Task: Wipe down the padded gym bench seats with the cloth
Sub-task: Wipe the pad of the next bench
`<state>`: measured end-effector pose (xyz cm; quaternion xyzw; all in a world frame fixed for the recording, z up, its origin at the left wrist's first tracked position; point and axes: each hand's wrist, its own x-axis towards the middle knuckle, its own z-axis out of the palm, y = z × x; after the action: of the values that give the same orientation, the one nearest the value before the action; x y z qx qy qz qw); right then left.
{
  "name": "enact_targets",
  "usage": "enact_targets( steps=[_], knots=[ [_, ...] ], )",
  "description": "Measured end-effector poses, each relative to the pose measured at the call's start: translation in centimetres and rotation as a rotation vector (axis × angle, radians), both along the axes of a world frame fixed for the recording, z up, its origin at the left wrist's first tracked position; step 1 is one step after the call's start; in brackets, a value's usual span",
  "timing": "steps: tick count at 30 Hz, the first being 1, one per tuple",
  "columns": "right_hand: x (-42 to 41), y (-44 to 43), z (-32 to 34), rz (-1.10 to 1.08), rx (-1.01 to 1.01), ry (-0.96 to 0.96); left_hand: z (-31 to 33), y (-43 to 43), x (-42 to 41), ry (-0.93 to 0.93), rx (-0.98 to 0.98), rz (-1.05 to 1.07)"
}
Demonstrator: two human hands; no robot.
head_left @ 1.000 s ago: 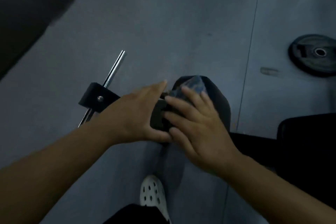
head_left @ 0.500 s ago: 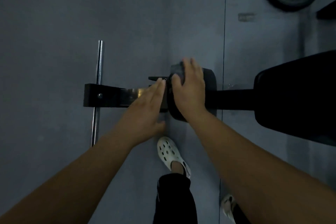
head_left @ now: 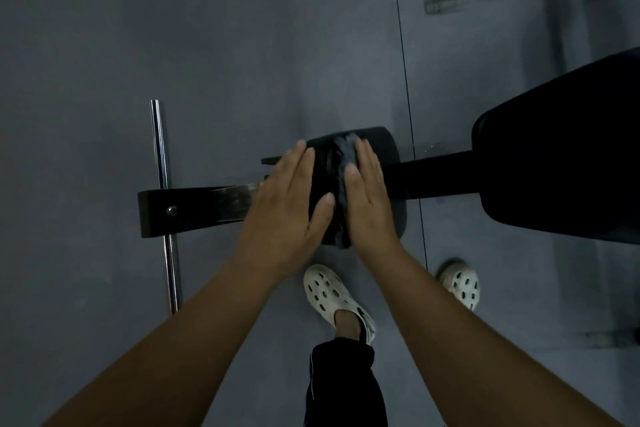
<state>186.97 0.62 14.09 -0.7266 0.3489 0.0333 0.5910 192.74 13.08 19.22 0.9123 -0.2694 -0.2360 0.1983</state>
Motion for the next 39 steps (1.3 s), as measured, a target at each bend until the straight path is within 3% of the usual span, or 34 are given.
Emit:
enact_targets(
  steps=[3,9,13,18,24,30,33,36,39],
  knots=[
    [-2.2,0.5,-0.4,-0.071,0.067,0.113,-0.6,-1.4,0.2,-0.086,0.038,-0.012],
    [3.1,-2.3,-1.0,0.070,0.031,-0.105,-1.6,-3.6,0.4,-0.106,0.011,0.061],
    [-0.5,-1.7,-2.5,0.000,0.067,0.074,-1.6,-3.7,0.4,-0.179,0.063,-0.016],
    [-0.3,-2.0,-2.3,0.057,0.076,-0.039,-1.2,-4.5,0.3,-0.284,0.034,-0.144],
    [-0.8,-3.2,-5.3,-0.107,0.132,0.114,-0.9,-5.5,0.3,-0.406,0.147,-0.485],
    [-1.2,-3.5,-5.8,0.028,0.042,-0.059,-1.1,-5.4,0.2,-0.422,0.109,-0.466],
    [-0.2,-5.9,-10.0,-0.124,0.110,0.126,-1.7,-5.6,0.5,-0.434,0.103,-0.460],
    [-2.3,-4.8,-10.3,-0.247,0.192,0.321,-1.5,-5.7,0.5,-0.414,0.194,-0.496],
    [-2.5,-2.9,-6.8,-0.063,0.119,0.113,-0.8,-6.6,0.9,-0.399,0.273,-0.548]
  ],
)
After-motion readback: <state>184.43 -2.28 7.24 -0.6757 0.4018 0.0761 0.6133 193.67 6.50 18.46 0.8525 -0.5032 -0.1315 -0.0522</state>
